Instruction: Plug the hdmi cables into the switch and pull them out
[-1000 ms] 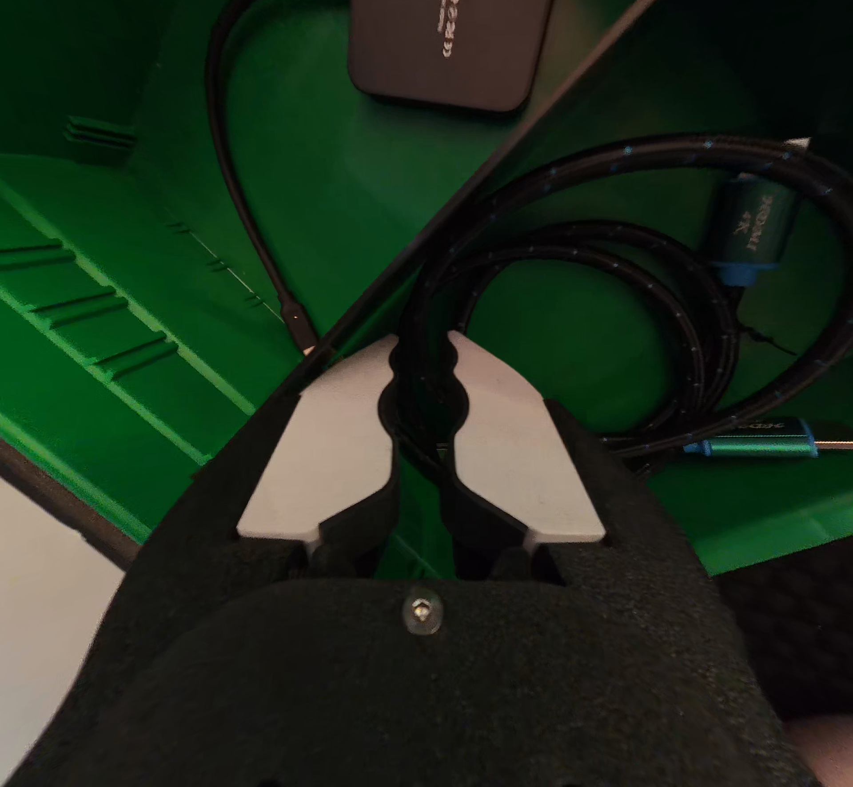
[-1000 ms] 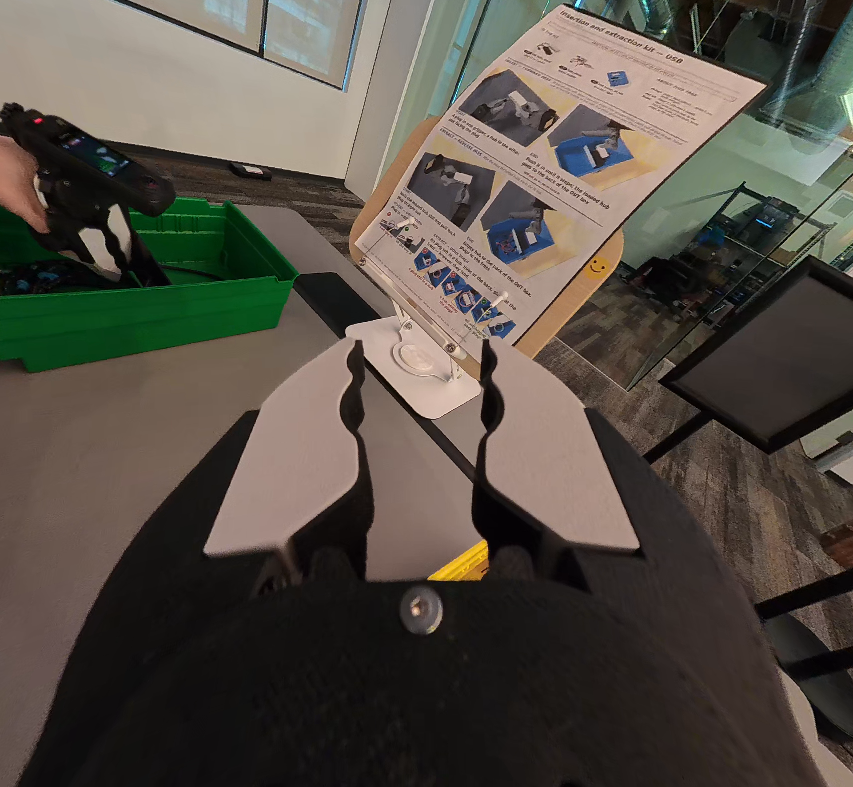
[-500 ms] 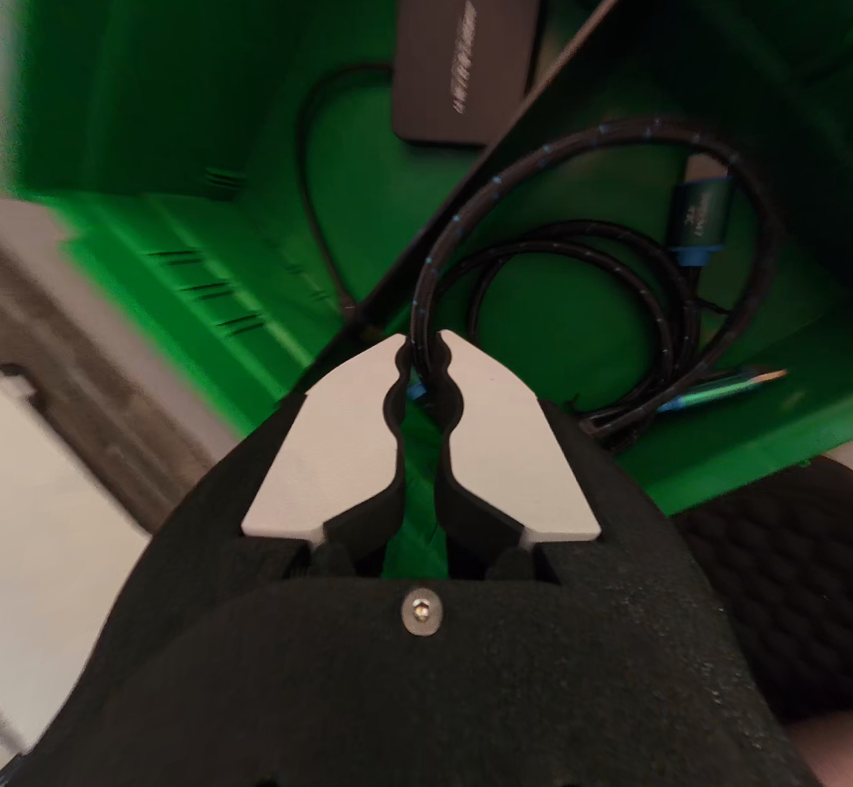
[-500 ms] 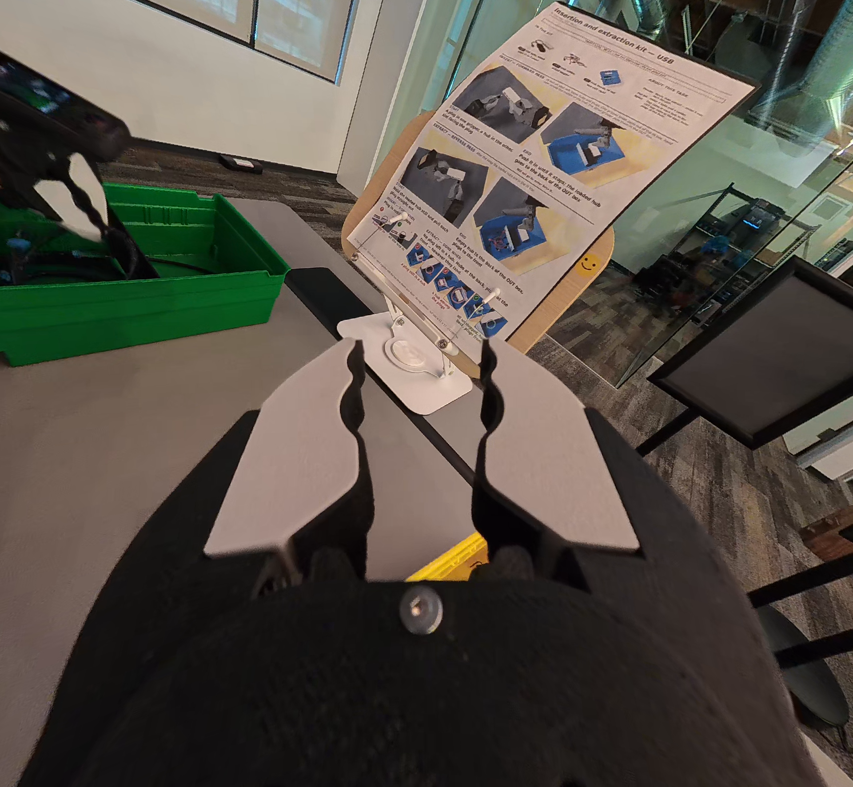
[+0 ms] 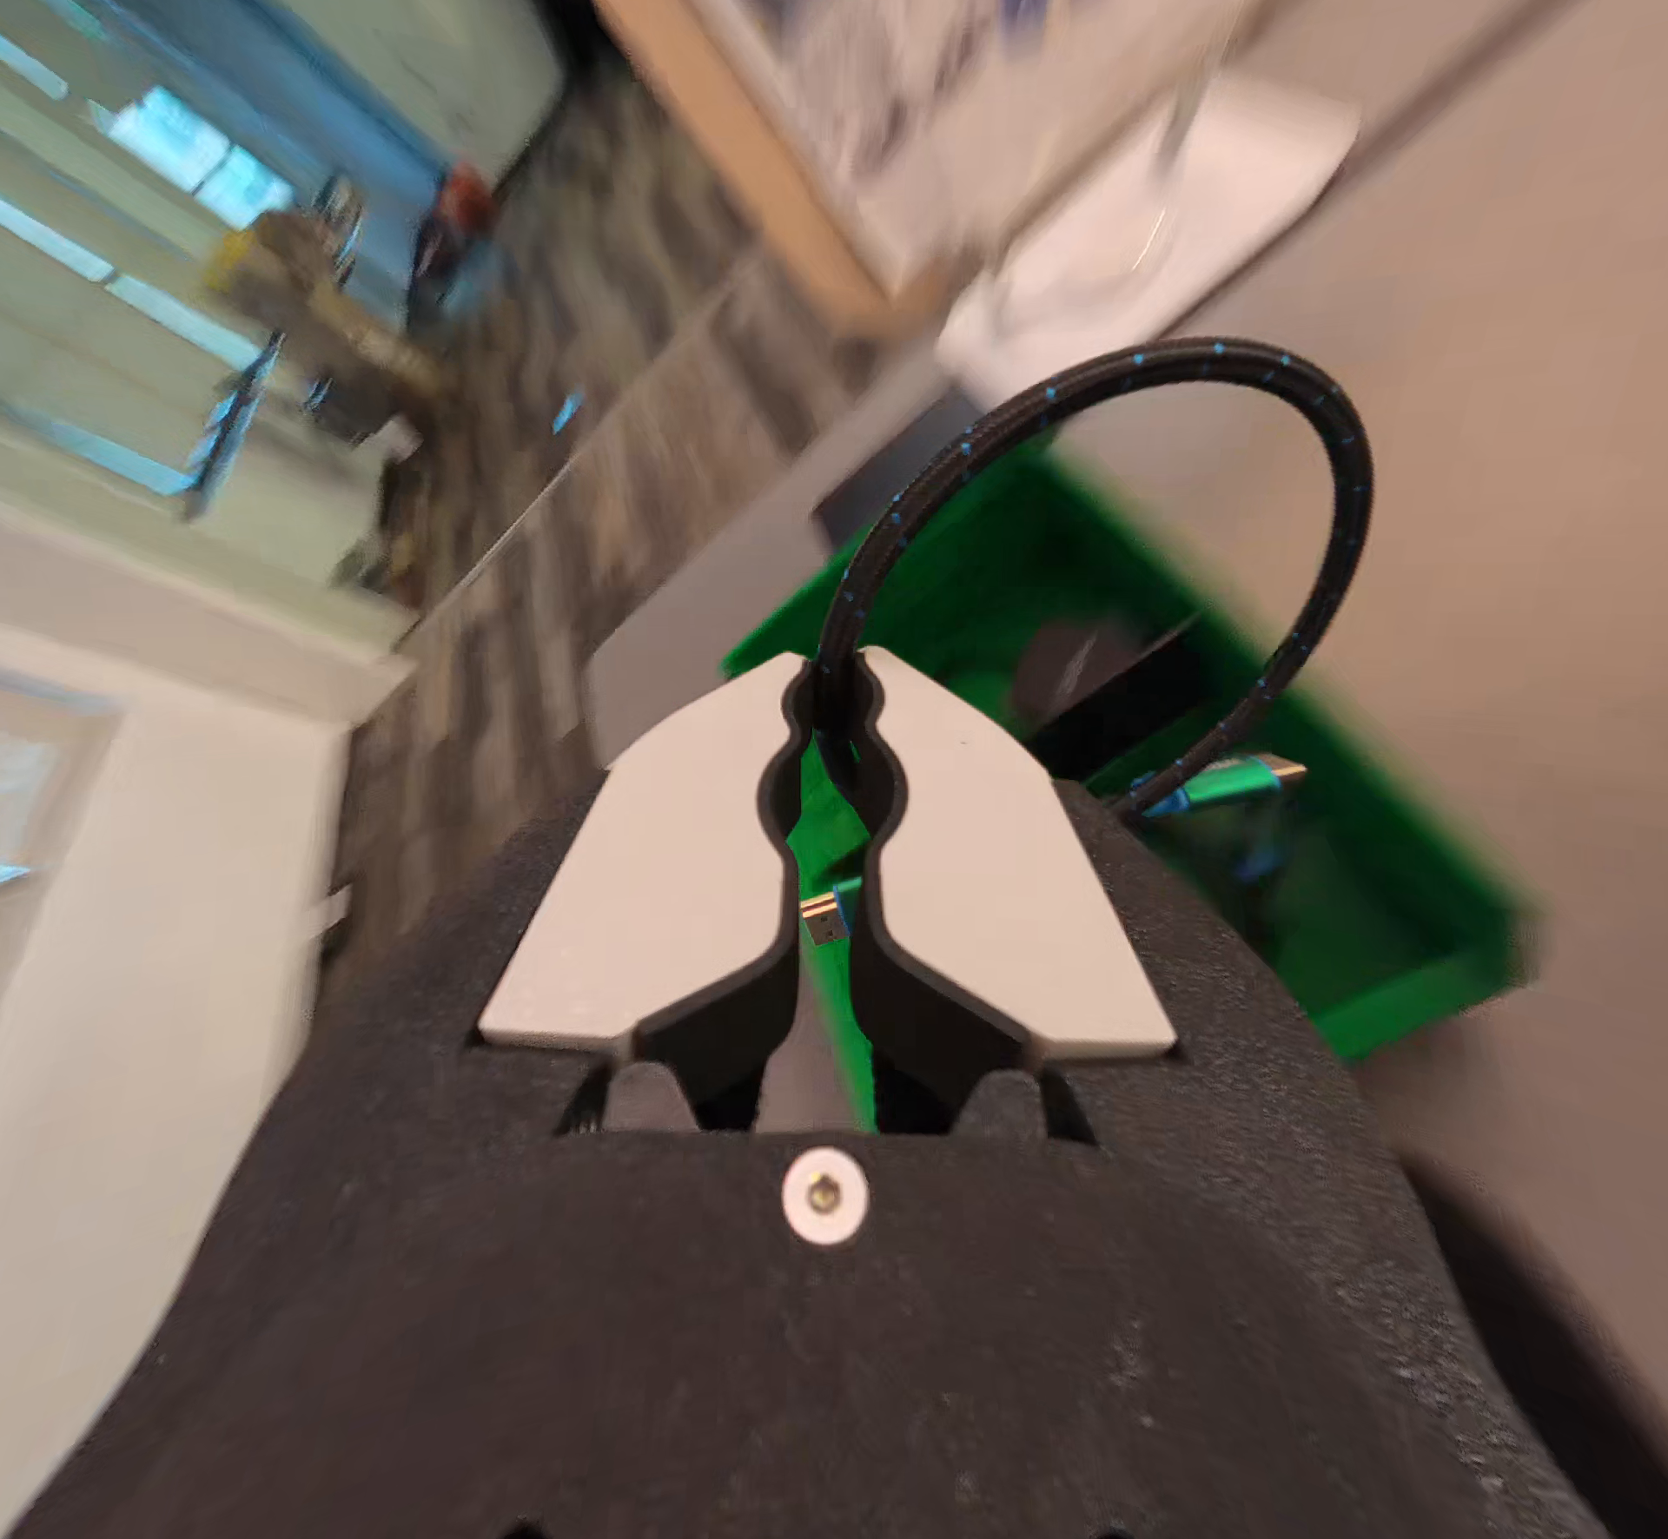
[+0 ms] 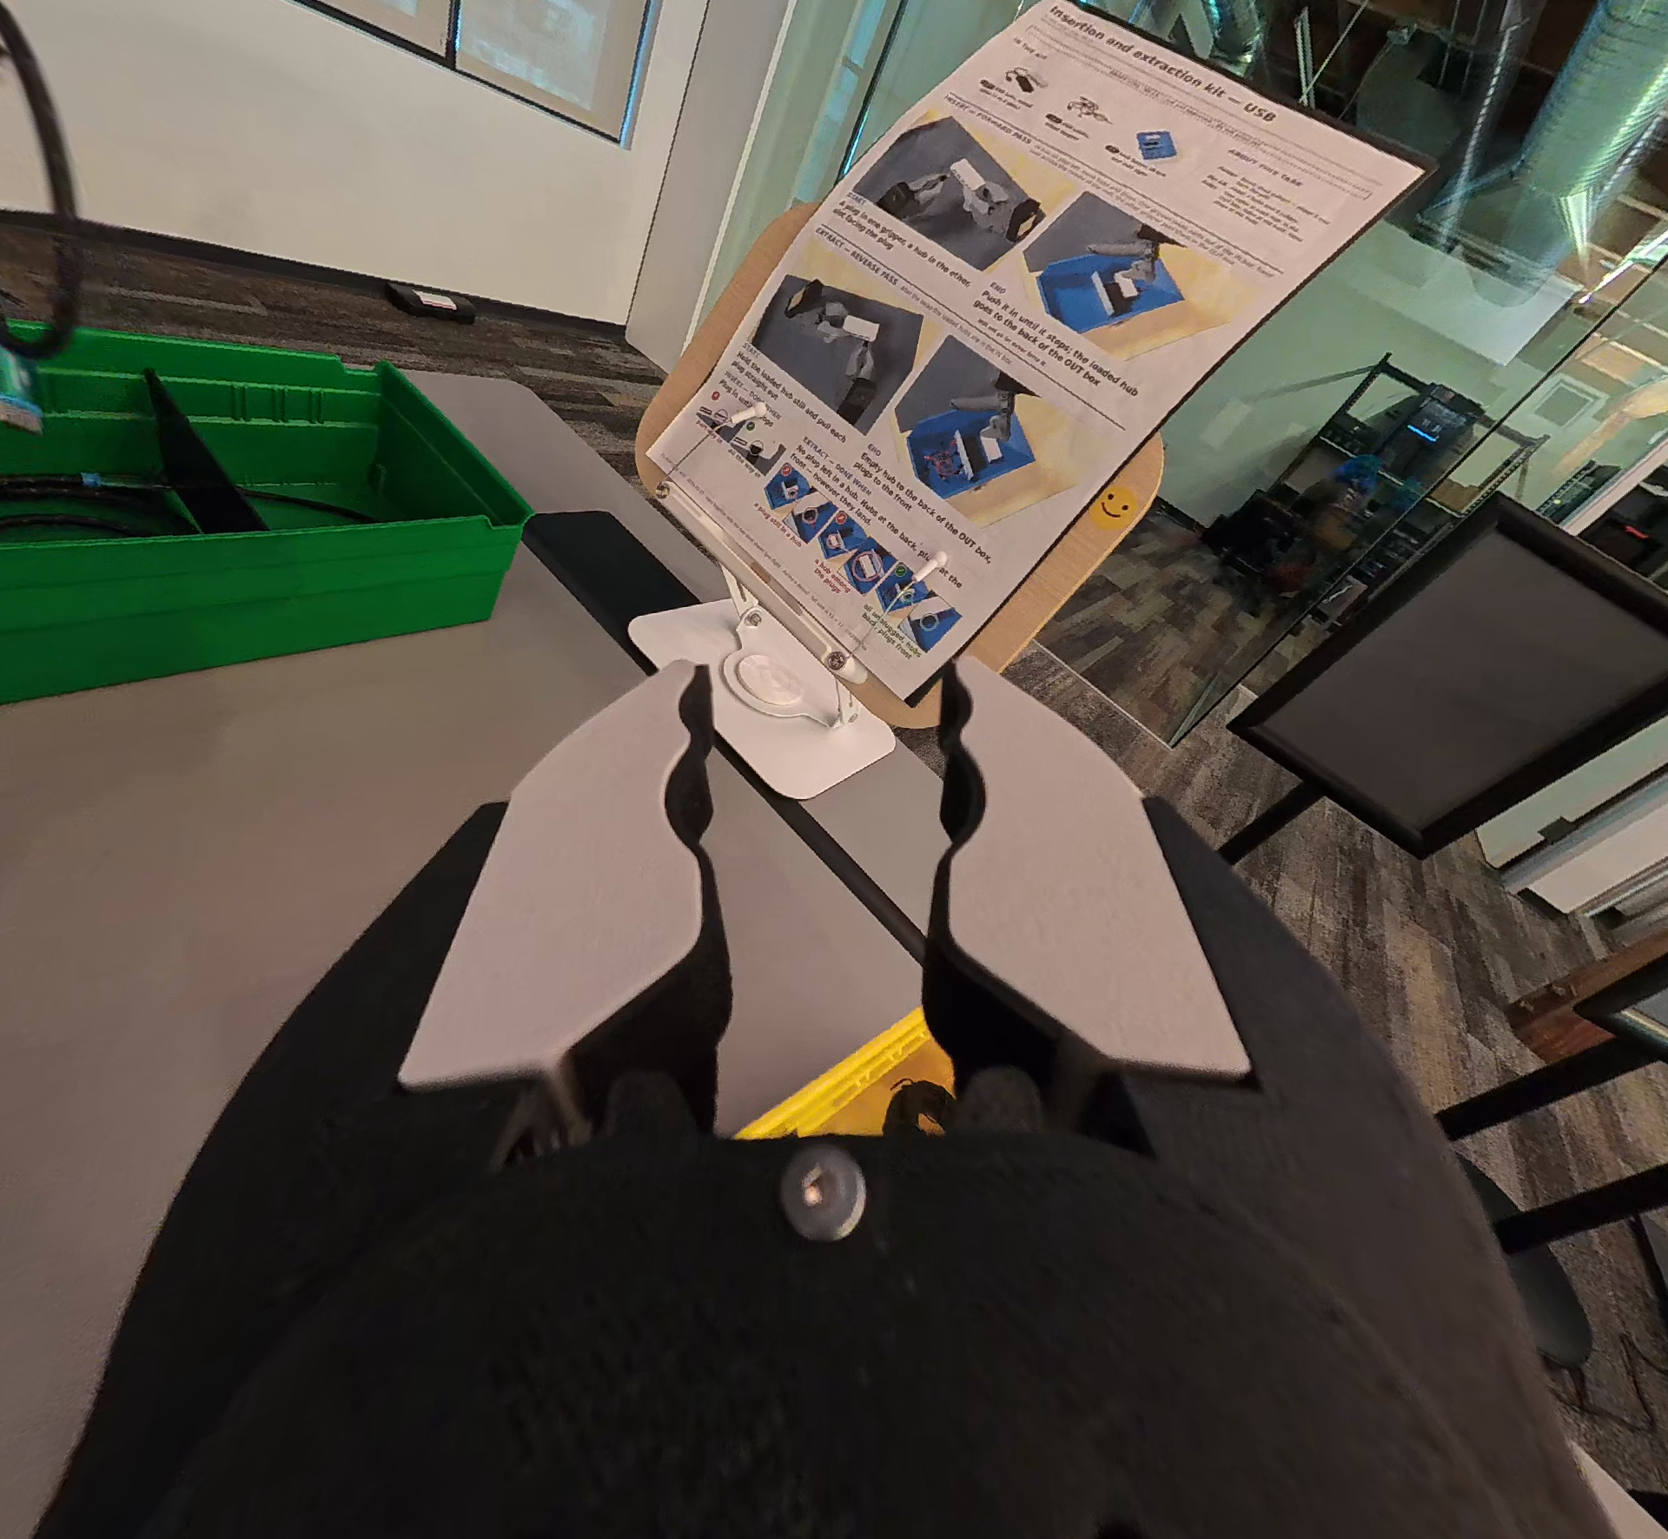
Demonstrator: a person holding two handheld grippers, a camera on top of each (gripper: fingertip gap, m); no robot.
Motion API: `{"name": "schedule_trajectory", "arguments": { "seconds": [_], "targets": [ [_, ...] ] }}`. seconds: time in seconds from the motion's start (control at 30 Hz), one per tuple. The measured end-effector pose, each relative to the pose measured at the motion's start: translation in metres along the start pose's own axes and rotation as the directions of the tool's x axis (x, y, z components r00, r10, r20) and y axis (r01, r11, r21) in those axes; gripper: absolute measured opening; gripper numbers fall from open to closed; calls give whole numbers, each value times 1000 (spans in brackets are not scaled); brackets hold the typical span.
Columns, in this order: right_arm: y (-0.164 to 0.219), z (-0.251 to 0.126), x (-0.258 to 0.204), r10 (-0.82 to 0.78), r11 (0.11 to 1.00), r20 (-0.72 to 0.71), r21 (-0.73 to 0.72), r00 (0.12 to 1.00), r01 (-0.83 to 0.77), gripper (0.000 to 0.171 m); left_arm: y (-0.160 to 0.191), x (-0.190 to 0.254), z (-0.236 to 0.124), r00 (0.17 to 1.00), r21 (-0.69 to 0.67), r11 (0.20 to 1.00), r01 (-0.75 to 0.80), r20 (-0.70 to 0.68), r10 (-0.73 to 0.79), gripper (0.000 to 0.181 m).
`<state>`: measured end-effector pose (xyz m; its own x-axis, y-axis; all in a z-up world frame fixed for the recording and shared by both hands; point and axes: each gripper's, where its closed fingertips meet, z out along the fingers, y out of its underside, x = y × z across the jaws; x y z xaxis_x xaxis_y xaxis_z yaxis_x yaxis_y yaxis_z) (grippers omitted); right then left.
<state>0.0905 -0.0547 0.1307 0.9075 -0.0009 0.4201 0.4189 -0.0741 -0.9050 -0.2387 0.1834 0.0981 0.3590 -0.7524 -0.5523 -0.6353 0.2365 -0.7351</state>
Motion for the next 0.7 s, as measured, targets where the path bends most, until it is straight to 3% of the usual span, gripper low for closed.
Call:
{"name": "schedule_trajectory", "arguments": {
  "seconds": [0.07, 0.13, 0.2, 0.37, 0.47, 0.7],
  "targets": [
    [1, -1, 2, 1, 1000, -5, -2, 1000, -1, 48, -21, 30, -15, 978, 80, 991, 107, -186, -91, 7],
    [1, -1, 3, 5, 1000, -9, -1, 1000, -5, 48, -41, 73, -21, 921, 118, 983, 142, -379, -88, 6],
    [2, -2, 5, 13, 1000, -10, 2, 1000, -13, 48, -54, 115, -9, 874, 113, 986, 119, -484, -50, 6],
    [3, -1, 4, 11, 1000, -7, -5, 1000, -11, 48, -45, 215, 64, 853, 15, 996, -84, -516, 79, 6],
    [5, -1, 4, 7, 1000, -7, -12, 1000, -7, 48, -24, 263, 90, 797, -54, 990, -129, -599, 71, 6],
    [16, 7, 6, 12, 999, -4, -46, 1000, -13, 48, -11, 299, 113, 769, -80, 993, -88, -639, 17, 6]
  ]
}}
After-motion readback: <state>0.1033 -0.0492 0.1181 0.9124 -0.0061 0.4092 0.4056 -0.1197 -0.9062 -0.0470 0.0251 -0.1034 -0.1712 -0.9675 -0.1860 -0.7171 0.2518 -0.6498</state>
